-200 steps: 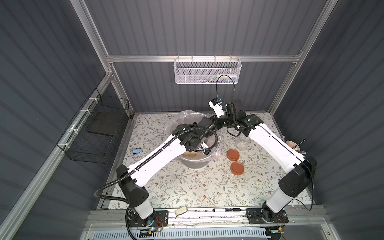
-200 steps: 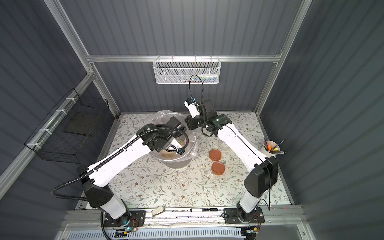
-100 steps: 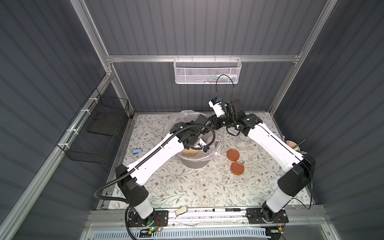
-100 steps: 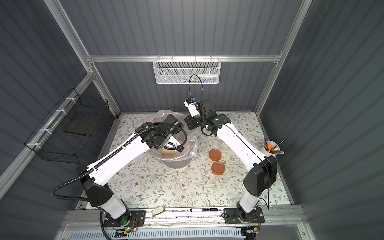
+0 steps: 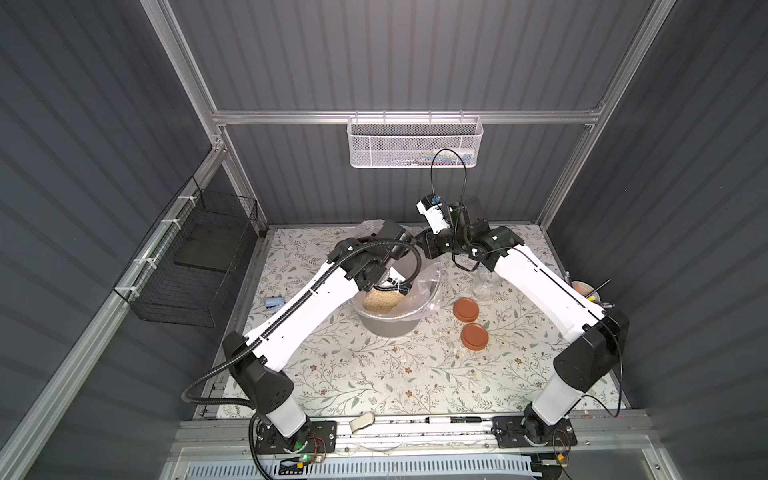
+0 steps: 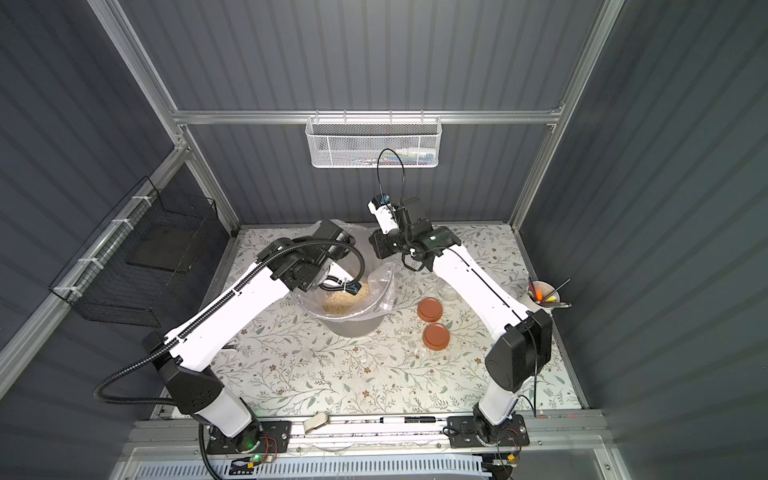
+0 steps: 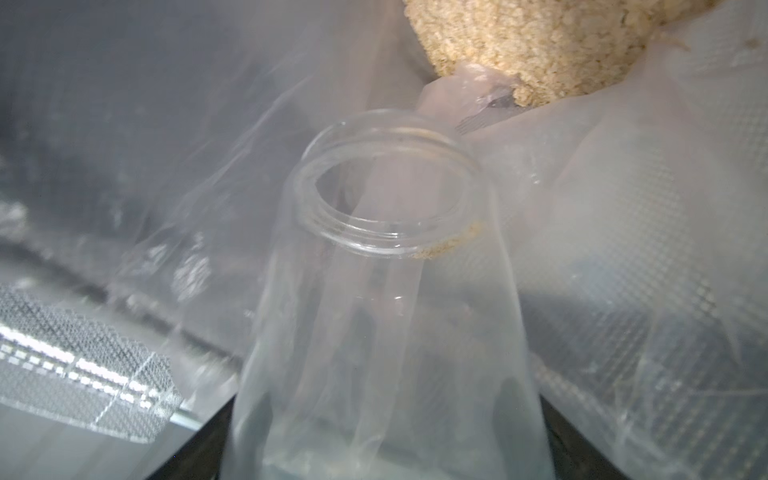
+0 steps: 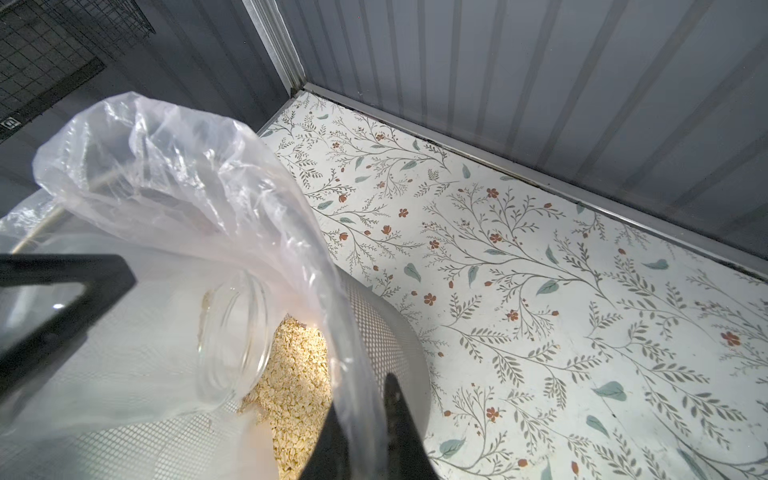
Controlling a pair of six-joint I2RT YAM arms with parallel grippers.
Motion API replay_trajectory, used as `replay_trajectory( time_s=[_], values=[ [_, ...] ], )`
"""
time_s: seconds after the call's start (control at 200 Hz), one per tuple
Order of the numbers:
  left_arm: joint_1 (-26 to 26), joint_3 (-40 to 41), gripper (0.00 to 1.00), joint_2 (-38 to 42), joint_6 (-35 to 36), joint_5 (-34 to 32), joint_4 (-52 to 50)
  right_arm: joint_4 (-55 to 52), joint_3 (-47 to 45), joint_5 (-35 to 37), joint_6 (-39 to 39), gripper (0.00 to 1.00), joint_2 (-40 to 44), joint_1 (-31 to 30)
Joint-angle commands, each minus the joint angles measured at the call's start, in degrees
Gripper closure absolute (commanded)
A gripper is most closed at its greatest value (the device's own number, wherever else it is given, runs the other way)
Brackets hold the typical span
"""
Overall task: Empty expired oatmeal from jars
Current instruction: Pick up the trash bin from the center of the board.
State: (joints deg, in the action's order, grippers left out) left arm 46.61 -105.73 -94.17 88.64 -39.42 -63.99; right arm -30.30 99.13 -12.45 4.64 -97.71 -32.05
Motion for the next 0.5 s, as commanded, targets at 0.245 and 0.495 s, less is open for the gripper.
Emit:
replay_trajectory(
  time_s=[0.245,0.495],
  values=[
    [-0.13,1.32,1.00,4.71,-8.19,16.81,8.43,2.63,3.50,-0.46,0.34,1.00,-0.82,-0.21],
    [-4.73,5.05,1.00,8.24,-12.47,19.26,13.66,-1.56,9.16,0.14,2.64,0.98,-5.41,-0.16]
  ],
)
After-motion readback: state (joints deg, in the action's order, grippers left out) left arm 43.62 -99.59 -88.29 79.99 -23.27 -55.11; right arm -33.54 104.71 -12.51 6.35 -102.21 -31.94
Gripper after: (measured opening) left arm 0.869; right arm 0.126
